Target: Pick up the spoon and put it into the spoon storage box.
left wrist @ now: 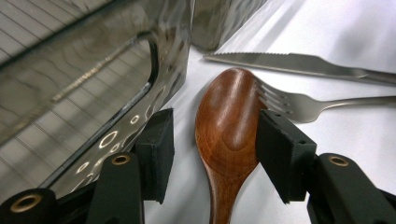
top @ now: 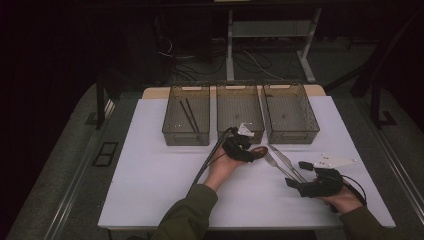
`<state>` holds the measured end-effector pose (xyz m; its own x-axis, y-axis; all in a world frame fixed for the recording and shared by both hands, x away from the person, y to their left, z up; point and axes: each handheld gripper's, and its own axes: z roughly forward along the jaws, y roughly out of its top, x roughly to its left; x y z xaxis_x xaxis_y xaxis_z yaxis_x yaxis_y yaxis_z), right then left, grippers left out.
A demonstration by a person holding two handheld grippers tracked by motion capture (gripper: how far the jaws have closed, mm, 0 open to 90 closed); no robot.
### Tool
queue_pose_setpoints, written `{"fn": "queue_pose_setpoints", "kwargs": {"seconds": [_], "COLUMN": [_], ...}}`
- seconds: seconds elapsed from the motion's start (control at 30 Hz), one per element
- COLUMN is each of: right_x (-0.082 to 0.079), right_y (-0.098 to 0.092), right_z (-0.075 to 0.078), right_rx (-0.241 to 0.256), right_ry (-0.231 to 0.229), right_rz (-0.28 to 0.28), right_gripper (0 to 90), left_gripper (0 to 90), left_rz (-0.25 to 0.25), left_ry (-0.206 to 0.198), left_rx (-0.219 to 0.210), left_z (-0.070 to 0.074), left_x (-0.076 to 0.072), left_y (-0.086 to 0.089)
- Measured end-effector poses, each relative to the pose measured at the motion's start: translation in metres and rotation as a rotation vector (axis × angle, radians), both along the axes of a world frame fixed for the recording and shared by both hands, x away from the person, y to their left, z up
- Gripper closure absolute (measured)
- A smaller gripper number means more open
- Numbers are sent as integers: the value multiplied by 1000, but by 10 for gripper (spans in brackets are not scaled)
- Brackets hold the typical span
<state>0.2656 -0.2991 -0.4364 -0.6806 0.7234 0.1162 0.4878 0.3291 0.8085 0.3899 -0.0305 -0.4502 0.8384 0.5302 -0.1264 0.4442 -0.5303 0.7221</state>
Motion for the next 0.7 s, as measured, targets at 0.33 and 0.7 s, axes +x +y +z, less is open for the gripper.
{"fn": "queue_pose_setpoints", "kwargs": {"seconds": [0.33, 0.7], "right_x": [0, 0], "right_y": [0, 0], "right_z": [0, 0], "right_rx": [-1, -1], "right_ry": [0, -4], "right_rz": [-1, -2], "right_gripper": [182, 182], "left_gripper": [504, 710], "left_rz": [-14, -41], "left_ry": [-4, -18], "left_rx": [14, 20], "left_z": [-1, 1], "left_x": [-4, -8], "left_y": [-3, -6]}}
